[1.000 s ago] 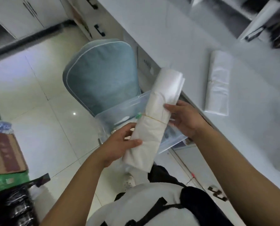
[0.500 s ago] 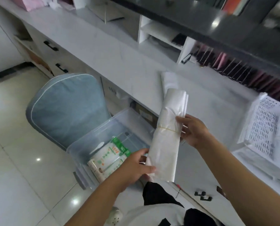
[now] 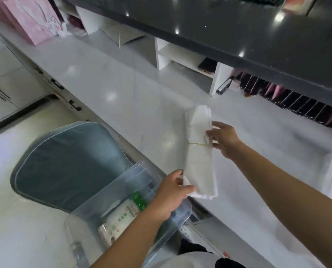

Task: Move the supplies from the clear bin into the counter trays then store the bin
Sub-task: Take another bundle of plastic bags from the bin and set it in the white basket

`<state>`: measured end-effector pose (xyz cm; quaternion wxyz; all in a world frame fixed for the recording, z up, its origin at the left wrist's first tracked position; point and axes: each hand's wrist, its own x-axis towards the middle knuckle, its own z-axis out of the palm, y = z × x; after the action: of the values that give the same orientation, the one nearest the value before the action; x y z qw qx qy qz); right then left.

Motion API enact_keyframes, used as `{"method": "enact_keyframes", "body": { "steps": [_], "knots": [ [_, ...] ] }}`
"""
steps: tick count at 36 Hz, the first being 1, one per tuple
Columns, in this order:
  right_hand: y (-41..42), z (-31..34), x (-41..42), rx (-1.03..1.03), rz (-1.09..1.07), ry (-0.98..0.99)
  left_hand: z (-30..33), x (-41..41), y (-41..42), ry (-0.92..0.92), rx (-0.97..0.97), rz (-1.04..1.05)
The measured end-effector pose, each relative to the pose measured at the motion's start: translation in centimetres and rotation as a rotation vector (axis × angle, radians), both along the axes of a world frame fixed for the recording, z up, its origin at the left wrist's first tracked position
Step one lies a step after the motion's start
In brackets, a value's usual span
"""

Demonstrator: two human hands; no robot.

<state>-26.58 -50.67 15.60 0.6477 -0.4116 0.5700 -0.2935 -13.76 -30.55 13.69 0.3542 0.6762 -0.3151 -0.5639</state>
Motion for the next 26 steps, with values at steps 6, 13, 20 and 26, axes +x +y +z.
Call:
{"method": "enact_keyframes", "body": {
  "steps": [6,13,20,26],
  "knots": [
    [-2.4,-3.3,0.9,-0.344,0.3,0.63,-1.8,-1.3,-2.7,-0.212,0.054,0.059],
    [-1.2,-4.9,5.0,-0.912,0.703,1.063,-2.6,-1.3,-2.7,-0.185,0.066,0.088],
    [-0.9,-8.1,5.9,-0.782,0.716,1.073,-2.2,-1.1,-4.1,-0.118,0.09,0.189],
    [-1.4,-8.5,5.6,-0.782,0.721,1.041,-1.8,-1.7,-6.0,-0.197,0.167,0.131]
  ]
}}
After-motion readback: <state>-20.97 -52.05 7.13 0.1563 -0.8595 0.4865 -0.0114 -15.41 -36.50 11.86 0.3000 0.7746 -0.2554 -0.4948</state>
